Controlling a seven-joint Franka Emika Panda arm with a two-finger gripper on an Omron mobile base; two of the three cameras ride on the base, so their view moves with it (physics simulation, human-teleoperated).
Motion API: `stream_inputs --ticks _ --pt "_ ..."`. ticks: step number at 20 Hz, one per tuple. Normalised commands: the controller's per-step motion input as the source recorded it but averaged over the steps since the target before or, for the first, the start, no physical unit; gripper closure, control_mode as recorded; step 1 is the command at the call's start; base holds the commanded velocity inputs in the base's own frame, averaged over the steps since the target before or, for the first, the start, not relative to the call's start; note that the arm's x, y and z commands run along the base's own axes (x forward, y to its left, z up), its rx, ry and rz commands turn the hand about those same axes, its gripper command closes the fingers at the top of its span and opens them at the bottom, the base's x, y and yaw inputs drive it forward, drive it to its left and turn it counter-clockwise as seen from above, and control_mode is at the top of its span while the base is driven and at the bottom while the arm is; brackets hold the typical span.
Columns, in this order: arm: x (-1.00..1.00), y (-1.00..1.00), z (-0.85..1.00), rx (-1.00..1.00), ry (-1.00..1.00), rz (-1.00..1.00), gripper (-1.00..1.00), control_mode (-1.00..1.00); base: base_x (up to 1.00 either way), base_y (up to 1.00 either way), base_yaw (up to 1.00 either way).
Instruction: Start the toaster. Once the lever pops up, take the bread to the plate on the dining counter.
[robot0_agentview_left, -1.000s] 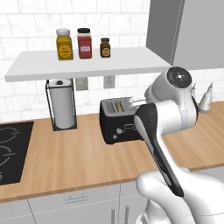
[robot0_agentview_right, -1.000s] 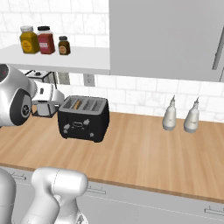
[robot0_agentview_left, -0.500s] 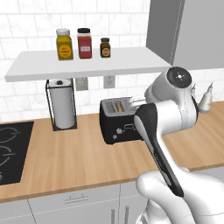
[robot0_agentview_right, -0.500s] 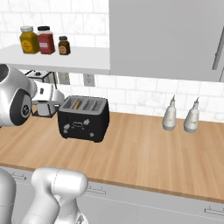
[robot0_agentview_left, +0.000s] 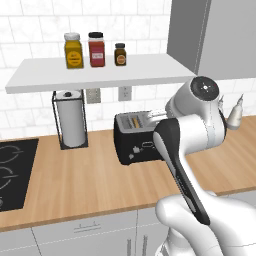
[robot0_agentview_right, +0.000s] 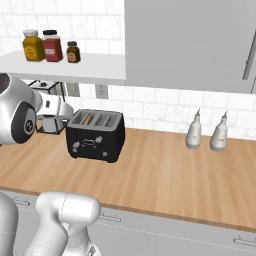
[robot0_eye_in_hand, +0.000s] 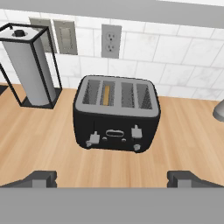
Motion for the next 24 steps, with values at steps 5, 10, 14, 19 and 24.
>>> stream_inputs --ticks 5,10,14,19,24 --pt "0.0 0.0 0.0 0.0 0.0 0.0 -1.0 -1.0 0.0 0.0 0.0" --pt "0.0 0.0 0.0 0.0 0.0 0.0 -1.0 -1.0 0.0 0.0 0.0" --pt "0.0 0.0 0.0 0.0 0.0 0.0 -1.0 -1.0 0.0 0.0 0.0" --pt "0.0 0.0 0.0 0.0 0.0 0.0 -1.0 -1.0 0.0 0.0 0.0" --pt "0.0 0.0 0.0 0.0 0.0 0.0 -1.0 -1.0 0.0 0.0 0.0"
